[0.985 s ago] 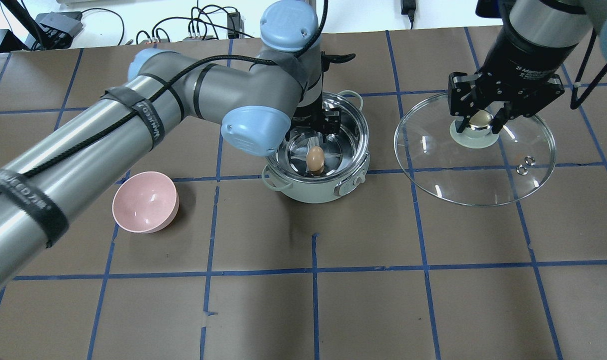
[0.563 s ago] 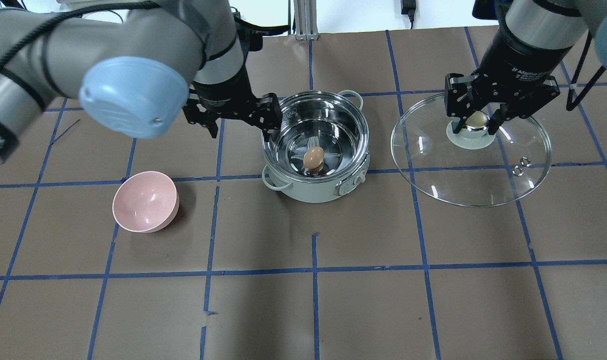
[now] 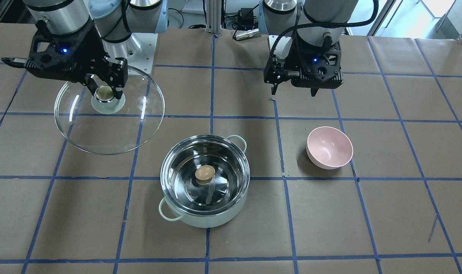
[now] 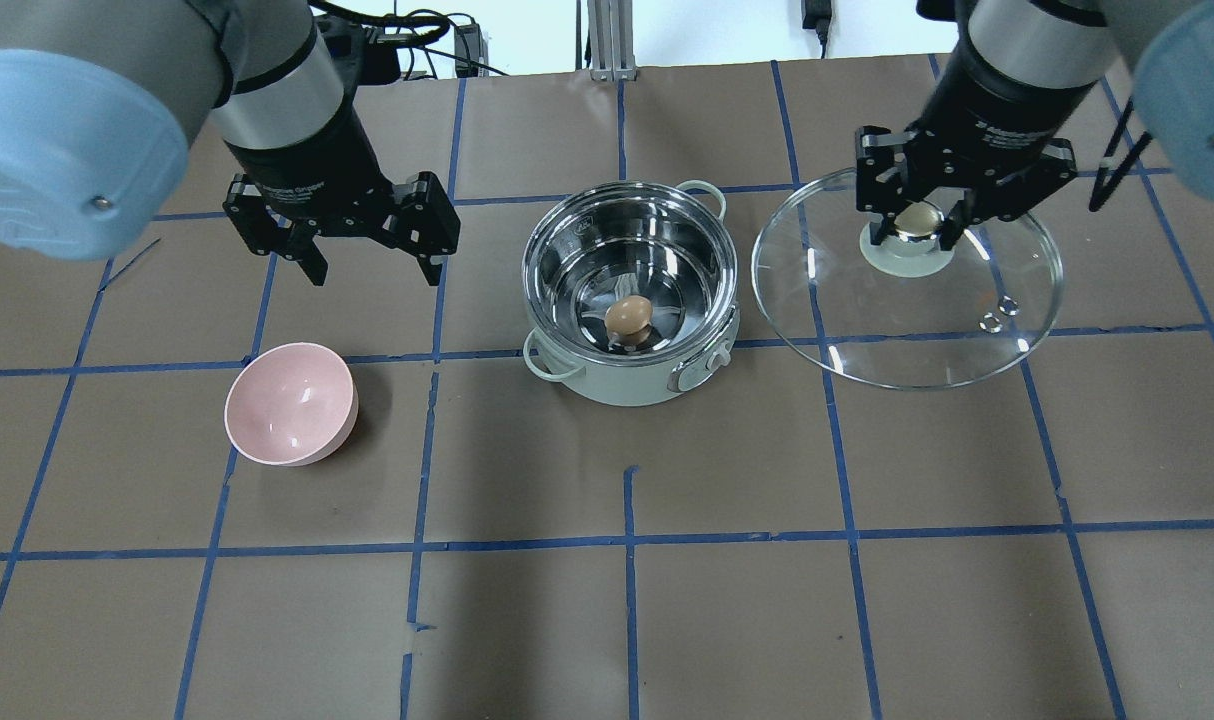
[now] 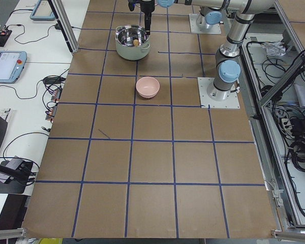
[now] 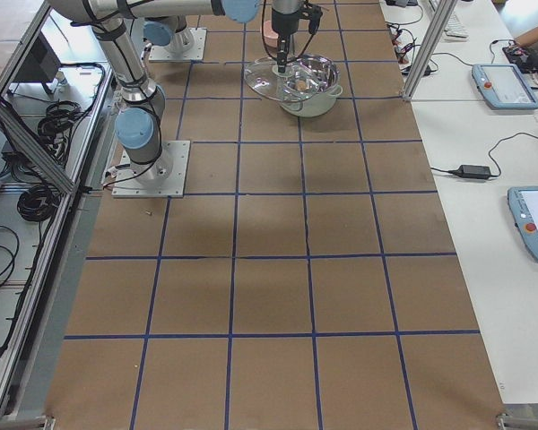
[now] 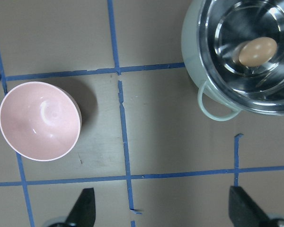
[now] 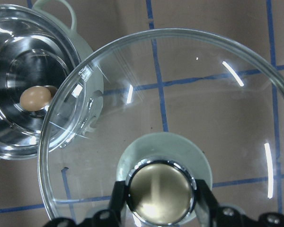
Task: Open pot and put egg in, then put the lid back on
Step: 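Raise the left gripper away from the pot toward the bowl, then carry the glass lid with the right gripper back over the pot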
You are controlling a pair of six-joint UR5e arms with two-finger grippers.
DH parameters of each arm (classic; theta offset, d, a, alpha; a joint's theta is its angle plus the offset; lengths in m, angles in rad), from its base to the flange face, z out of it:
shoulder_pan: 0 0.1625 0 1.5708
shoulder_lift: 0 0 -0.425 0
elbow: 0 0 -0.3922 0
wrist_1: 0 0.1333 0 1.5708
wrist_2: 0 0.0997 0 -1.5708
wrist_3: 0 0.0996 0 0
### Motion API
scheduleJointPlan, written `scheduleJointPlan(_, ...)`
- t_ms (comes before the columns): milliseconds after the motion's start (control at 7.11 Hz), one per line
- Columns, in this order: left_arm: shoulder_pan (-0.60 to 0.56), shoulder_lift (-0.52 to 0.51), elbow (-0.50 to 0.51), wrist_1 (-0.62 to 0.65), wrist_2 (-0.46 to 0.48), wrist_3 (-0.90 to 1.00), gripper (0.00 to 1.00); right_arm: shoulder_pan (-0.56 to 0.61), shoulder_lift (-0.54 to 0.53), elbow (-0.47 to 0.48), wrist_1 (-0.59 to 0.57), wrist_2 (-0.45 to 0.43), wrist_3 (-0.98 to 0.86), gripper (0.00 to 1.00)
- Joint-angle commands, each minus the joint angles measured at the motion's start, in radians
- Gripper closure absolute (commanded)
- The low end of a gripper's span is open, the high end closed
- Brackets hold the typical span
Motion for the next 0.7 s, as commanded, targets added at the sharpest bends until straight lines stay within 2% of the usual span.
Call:
scheduleJointPlan(0,0.031,0.015,0.013,-0.001,0.002,0.046,0.00,0.176,0.161,-0.083,-0.132,-0.002,0.223,0.74)
scheduleJointPlan(141,0.025,0.022,0.004,-0.001,0.005,0.046,0.00,0.212,0.202,-0.126,-0.146,0.001,0.284,0.74)
scheduleJointPlan(563,0.023,0.026,0.004,0.000,0.005,0.032,0.00,0.235,0.211,-0.131,-0.152,0.004,0.315,0.74)
